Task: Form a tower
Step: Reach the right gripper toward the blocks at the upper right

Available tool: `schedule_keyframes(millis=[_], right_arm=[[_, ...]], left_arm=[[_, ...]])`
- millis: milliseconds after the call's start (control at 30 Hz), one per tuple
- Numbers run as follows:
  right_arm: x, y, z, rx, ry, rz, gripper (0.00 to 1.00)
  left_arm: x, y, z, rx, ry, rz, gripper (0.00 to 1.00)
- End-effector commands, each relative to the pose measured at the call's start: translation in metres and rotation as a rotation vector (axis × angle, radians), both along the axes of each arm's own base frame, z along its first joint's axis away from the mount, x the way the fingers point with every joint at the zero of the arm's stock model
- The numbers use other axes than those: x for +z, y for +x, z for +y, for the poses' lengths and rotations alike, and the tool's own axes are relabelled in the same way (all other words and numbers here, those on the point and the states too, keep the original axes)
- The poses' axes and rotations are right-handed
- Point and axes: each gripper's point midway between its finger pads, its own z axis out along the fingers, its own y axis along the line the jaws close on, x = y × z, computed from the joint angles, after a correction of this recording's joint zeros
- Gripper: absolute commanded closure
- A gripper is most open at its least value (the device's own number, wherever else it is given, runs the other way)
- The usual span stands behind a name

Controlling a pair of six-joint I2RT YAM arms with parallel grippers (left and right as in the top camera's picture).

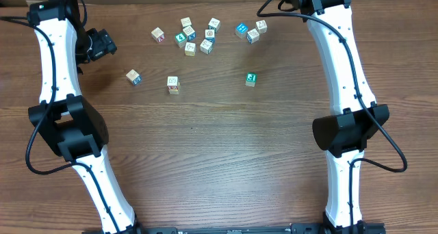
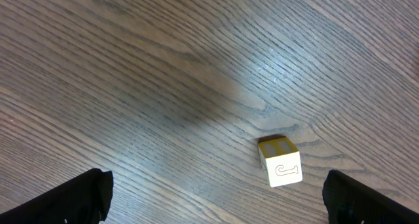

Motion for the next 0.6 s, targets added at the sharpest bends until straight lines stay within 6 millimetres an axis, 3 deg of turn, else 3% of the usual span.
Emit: schedule_keyframes(millis=[0,200,467,567], right_arm=[[0.025,0.001,-0.005,-0.011,-0.018,-0.069,0.96],[0.018,0.008,-0.003,-0.011,-0.016,-0.079,0.96],[-0.027,0.032,0.003,-0.012,-0.013,-0.087,0.96],[-0.050,0.040,0.005,-0.011,-0.011,-0.096,0.92]], left_arm=[[0.014,0.003,0.002,0.023,0.007,-0.038,0.00],[0.014,0.003,0.002,0.023,0.007,-0.038,0.00],[0.014,0.003,0.002,0.023,0.007,-0.038,0.00],[0.014,0.003,0.002,0.023,0.007,-0.038,0.00]])
